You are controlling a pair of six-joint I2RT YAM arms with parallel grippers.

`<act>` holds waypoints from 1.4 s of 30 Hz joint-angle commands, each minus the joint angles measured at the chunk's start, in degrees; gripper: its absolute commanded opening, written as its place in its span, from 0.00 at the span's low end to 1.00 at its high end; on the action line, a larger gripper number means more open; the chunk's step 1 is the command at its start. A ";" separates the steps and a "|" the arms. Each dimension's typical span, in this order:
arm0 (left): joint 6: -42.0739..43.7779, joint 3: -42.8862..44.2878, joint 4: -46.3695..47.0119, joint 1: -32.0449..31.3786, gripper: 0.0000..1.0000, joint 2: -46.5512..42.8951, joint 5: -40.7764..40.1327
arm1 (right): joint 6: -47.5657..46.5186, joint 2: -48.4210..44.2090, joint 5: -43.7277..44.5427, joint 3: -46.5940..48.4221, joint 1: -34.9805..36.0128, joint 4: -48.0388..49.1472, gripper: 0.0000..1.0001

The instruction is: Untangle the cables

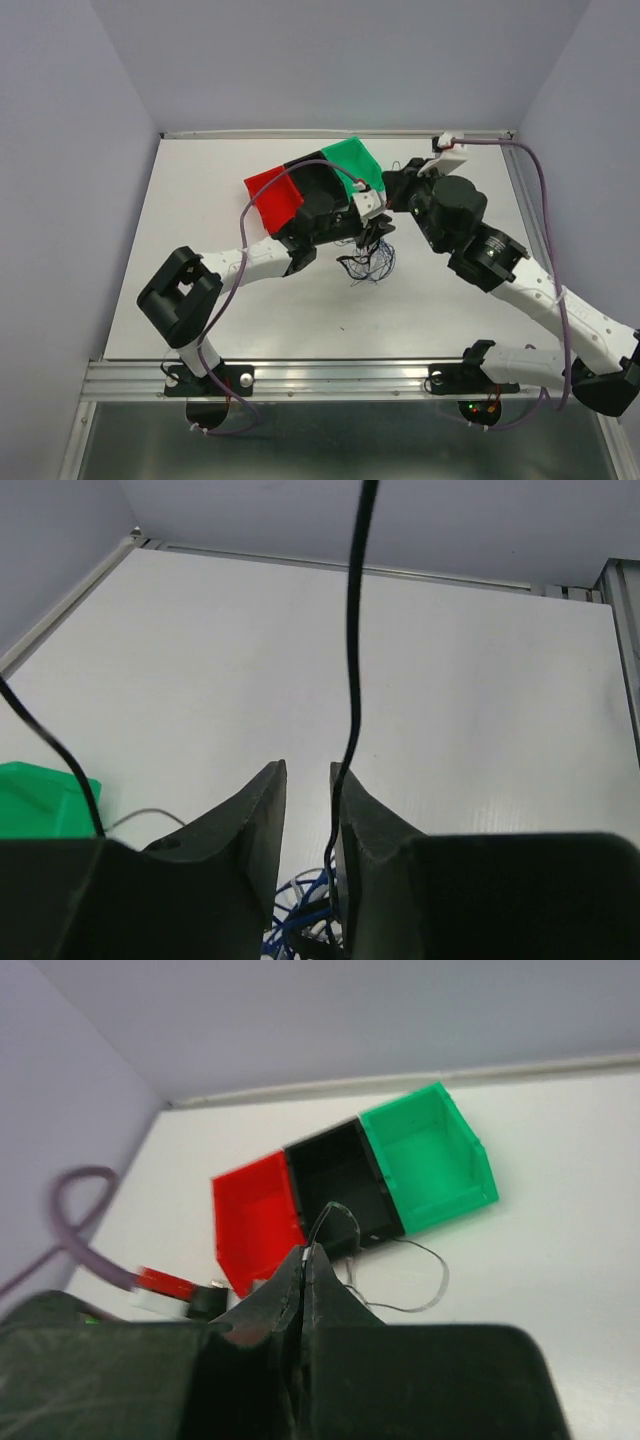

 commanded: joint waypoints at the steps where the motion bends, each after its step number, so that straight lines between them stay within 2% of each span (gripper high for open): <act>1: 1.35 0.53 -1.51 -0.77 0.34 1.89 -0.78 | -1.73 -3.20 3.09 15.80 0.44 7.85 0.01; 14: 1.88 0.09 -1.68 -1.90 0.34 5.93 -1.39 | -11.40 1.28 9.95 36.21 0.35 8.46 0.01; 19: 2.23 -0.43 -1.94 -3.84 0.31 8.74 -3.58 | -17.38 6.20 11.27 49.12 0.35 8.46 0.00; 23: 1.80 -0.08 -2.12 -5.42 0.31 10.76 -5.61 | -19.31 7.00 10.22 52.39 0.35 8.98 0.01; 28: 1.53 -0.08 -2.03 -6.91 0.30 13.49 -7.81 | -23.52 6.39 7.59 53.72 0.44 15.74 0.01; 31: 0.74 0.71 -2.03 -6.92 0.29 14.46 -7.72 | -26.43 4.11 4.26 50.74 0.44 28.96 0.01; 35: 0.83 0.62 -2.12 -7.27 0.29 14.90 -8.33 | -28.63 1.03 3.36 48.35 0.44 38.05 0.00; 42: 0.82 -0.43 -2.30 -7.36 0.31 10.94 -7.73 | -27.93 -3.81 3.09 44.85 0.44 38.69 0.01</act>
